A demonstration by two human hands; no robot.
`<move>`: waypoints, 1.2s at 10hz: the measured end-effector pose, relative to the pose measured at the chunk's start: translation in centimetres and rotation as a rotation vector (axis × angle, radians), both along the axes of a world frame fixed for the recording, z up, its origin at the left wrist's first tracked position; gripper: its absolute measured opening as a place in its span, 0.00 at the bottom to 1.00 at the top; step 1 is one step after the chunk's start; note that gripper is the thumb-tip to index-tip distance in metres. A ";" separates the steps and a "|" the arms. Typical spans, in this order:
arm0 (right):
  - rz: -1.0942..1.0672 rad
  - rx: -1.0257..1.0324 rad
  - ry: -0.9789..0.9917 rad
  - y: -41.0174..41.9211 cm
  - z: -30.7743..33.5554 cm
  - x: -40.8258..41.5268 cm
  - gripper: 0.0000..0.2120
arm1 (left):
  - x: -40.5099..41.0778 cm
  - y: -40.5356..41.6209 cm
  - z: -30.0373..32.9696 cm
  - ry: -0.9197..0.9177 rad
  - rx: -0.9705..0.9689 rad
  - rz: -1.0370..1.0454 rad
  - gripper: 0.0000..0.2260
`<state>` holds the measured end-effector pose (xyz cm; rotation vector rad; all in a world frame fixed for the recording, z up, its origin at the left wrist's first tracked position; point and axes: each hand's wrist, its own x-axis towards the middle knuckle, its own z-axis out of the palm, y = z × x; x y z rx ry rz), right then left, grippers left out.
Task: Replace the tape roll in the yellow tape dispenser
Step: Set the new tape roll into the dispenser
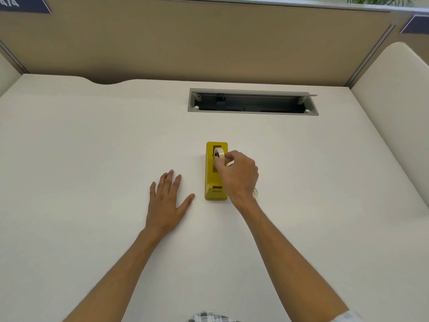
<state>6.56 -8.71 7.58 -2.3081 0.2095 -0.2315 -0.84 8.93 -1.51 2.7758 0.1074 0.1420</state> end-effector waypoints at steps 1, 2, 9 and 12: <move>-0.012 -0.023 -0.005 0.2 -0.1 0.0 0.11 | 0.0 0.0 -0.1 -0.006 0.000 0.002 0.34; -0.026 -0.057 -0.003 0.8 0.0 0.2 0.11 | 0.0 -0.1 -0.2 -0.012 0.003 0.009 0.33; -0.016 -0.218 0.038 1.3 -0.6 1.2 0.13 | 0.0 0.0 -0.3 -0.018 0.002 0.015 0.33; 0.020 -0.173 0.075 0.8 -0.3 1.9 0.12 | 0.0 0.0 -0.3 -0.020 0.007 0.016 0.33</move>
